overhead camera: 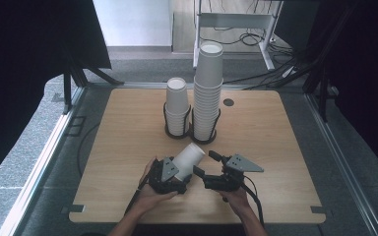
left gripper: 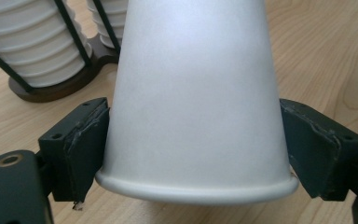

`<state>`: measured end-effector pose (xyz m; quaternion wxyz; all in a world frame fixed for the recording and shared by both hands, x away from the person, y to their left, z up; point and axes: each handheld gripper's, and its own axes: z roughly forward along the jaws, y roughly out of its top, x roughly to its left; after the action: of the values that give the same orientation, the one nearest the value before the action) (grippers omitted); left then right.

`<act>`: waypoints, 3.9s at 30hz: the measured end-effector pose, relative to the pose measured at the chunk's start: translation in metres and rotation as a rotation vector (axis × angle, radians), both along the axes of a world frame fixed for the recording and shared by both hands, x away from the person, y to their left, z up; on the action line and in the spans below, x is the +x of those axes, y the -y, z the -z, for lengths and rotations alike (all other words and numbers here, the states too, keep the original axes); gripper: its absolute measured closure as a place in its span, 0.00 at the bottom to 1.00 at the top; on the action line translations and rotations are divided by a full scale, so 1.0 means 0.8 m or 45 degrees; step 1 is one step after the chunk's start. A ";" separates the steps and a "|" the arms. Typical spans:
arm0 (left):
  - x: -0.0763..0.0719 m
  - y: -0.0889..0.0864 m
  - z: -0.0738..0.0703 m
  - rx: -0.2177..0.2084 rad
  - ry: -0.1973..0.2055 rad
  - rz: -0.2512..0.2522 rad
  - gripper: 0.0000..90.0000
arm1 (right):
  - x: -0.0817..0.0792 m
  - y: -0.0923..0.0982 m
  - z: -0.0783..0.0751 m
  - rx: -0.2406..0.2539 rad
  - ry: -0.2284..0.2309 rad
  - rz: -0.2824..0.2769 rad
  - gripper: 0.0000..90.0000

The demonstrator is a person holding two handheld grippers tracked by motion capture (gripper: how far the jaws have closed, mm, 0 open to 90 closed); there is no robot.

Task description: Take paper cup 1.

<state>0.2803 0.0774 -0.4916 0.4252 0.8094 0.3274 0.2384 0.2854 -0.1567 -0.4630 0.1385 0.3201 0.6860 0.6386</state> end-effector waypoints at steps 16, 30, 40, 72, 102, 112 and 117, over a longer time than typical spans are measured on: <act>-0.002 -0.004 -0.005 -0.011 0.031 0.004 0.16 | 0.003 0.002 0.004 -0.010 -0.016 0.006 0.18; 0.001 -0.012 -0.014 0.030 0.093 -0.004 0.16 | 0.008 0.011 0.007 -0.041 -0.040 0.009 0.18; 0.002 -0.013 -0.017 0.074 0.124 0.001 0.16 | 0.010 0.010 0.011 -0.091 -0.045 0.010 0.18; 0.007 -0.008 -0.020 0.306 0.181 0.087 0.16 | 0.031 -0.013 -0.019 -1.063 0.284 -0.131 0.15; 0.013 0.014 -0.015 0.426 0.136 0.241 0.16 | 0.032 -0.060 0.001 -1.753 0.759 -0.316 0.11; 0.012 0.025 -0.015 0.444 0.134 0.292 0.16 | 0.032 -0.069 0.007 -1.776 0.806 -0.333 0.09; 0.012 0.025 -0.016 0.442 0.141 0.296 0.16 | 0.036 -0.070 0.013 -1.810 0.890 -0.374 0.15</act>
<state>0.2897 0.0574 -0.4785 0.3214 0.8885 0.1620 0.2846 0.3141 -0.1004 -0.4732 0.4303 -0.1565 0.8803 0.1243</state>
